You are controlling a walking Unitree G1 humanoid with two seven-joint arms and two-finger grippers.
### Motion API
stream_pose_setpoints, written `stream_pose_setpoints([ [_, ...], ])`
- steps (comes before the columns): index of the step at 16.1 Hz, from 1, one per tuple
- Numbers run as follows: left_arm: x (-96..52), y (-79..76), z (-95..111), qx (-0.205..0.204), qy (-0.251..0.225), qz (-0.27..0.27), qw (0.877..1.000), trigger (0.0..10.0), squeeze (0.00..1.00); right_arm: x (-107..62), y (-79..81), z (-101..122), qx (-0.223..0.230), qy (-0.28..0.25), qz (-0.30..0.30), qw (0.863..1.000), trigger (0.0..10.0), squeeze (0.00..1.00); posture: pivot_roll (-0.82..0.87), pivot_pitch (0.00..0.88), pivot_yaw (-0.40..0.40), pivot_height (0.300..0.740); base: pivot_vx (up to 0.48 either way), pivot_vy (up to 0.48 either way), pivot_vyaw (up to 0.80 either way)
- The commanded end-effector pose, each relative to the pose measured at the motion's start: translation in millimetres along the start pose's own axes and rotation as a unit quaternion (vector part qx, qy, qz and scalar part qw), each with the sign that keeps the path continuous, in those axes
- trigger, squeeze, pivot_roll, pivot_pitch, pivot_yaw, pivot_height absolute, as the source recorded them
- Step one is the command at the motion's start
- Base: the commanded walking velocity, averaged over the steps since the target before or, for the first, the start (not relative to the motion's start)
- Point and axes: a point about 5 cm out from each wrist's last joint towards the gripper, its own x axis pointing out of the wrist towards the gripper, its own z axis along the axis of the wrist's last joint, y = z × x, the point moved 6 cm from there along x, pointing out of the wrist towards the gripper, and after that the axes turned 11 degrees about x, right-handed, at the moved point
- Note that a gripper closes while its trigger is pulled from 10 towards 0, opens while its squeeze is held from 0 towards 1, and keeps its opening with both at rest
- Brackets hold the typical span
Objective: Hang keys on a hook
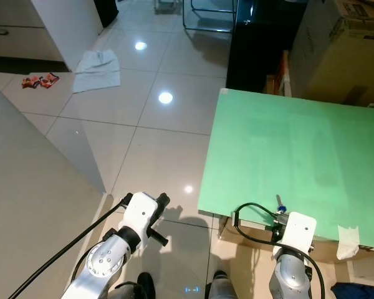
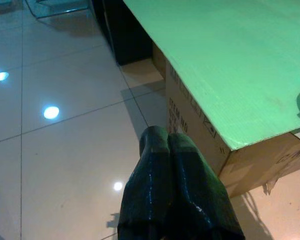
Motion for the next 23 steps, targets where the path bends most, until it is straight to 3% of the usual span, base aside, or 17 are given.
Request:
stream_pose_setpoints([
  [1, -4.5, -1.7, -5, -0.003, 0.011, -0.002, 1.0, 10.0, 0.0, -5.7, -10.3, -23, 0.005, 0.045, -0.016, 0.999, 0.0, 0.0, -0.22, 0.292, 0.088, 0.74, 0.0, 0.0, 0.0],
  [11, -3.8, 0.0, -5, -0.002, 0.012, 0.002, 1.0, 10.0, 0.0, -9.3, -8.3, -22, 0.037, 0.045, -0.015, 0.998, 0.0, 0.0, -0.22, 0.296, 0.084, 0.74, 0.0, 0.0, 0.0],
  [17, -2.2, 1.6, -4, -0.002, 0.01, 0.005, 1.0, 10.0, 0.0, -11.7, 10.2, 14, 0.047, -0.014, 0.014, 0.999, 0.0, 0.0, -0.22, 0.295, 0.084, 0.74, 0.0, 0.0, 0.0],
  [20, -1.1, 1.5, -4, -0.002, 0.009, 0.005, 1.0, 10.0, 0.0, -13.9, 17.0, 21, 0.052, -0.022, 0.024, 0.998, 0.0, 0.0, -0.23, 0.288, 0.083, 0.74, 0.0, 0.0, 0.0],
  [23, -1.1, 1.5, -4, -0.002, 0.009, 0.005, 1.0, 10.0, 0.0, -15.4, 11.7, 15, 0.033, -0.007, 0.011, 0.999, 0.0, 0.0, -0.23, 0.281, 0.08, 0.74, 0.0, 0.0, 0.0],
])
